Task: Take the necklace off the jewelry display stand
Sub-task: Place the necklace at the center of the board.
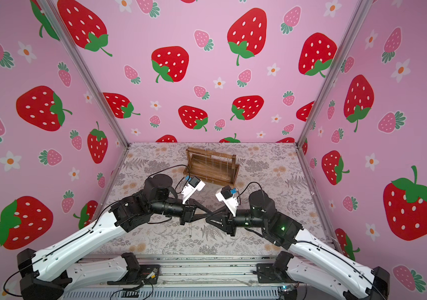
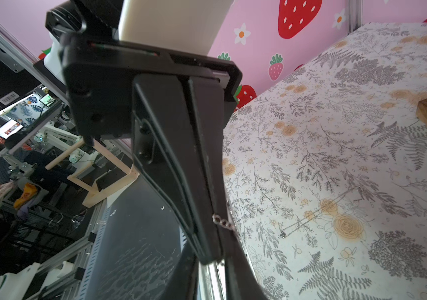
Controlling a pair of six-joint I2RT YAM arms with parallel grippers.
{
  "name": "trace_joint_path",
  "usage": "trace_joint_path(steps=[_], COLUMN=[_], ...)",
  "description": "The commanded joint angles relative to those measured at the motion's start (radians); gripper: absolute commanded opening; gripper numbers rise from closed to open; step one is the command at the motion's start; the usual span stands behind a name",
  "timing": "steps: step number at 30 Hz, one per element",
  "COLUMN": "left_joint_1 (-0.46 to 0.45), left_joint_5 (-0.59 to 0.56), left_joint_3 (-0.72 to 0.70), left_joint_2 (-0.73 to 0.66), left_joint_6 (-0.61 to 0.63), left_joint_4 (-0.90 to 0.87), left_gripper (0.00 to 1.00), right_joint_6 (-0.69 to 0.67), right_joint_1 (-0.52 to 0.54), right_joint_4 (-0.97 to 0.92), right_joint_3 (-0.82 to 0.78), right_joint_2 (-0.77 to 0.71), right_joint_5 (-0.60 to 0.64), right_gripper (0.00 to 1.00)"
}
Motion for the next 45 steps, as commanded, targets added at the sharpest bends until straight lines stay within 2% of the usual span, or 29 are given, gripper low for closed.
trace_joint_path(steps=[1, 8, 12, 14, 19, 22, 24, 29, 35, 38, 45], left_joint_1=[-0.008, -0.008, -0.008, -0.008, -0.01, -0.007, -0.008, -0.008, -0.008, -0.007, -0.007], left_joint_5=[0.029, 0.026, 0.026, 0.022, -0.027, -0.08, -0.119, -0.303, -0.517, -0.567, -0.655], left_joint_3=[0.043, 0.042, 0.036, 0.031, 0.028, 0.042, 0.055, 0.088, 0.032, -0.022, -0.117], left_joint_2=[0.0, -0.004, -0.008, -0.014, -0.051, -0.075, -0.089, -0.143, -0.28, -0.359, -0.496], left_joint_6=[0.019, 0.022, 0.019, 0.018, 0.019, 0.038, 0.055, 0.091, 0.1, 0.092, 0.068], left_joint_4=[-0.013, -0.015, -0.015, -0.014, -0.028, -0.075, -0.117, -0.269, -0.384, -0.391, -0.428], left_gripper=[0.0, 0.0, 0.0, 0.1, 0.24, 0.38, 0.42, 0.43, 0.43, 0.45, 0.47], right_joint_6=[0.003, 0.002, 0.001, 0.001, 0.003, 0.011, 0.018, 0.049, 0.099, 0.124, 0.158], right_joint_1=[-0.001, -0.001, -0.001, -0.001, -0.001, -0.001, 0.0, 0.006, 0.017, 0.027, 0.047], right_joint_4=[0.023, 0.02, 0.018, 0.018, 0.017, 0.018, 0.02, 0.035, 0.109, 0.162, 0.239], right_joint_3=[-0.014, -0.022, -0.023, -0.023, -0.023, -0.022, -0.02, -0.032, -0.065, -0.079, -0.07], right_joint_2=[-0.021, -0.027, -0.031, -0.031, -0.028, -0.023, -0.018, 0.004, 0.062, 0.086, 0.264], right_joint_5=[0.039, 0.054, 0.067, 0.069, 0.065, 0.06, 0.06, 0.063, 0.046, 0.035, -0.014], right_gripper=[0.11, 0.0, 0.0, 0.0, 0.0, 0.0, 0.0, 0.0, 0.0, 0.0, 0.0])
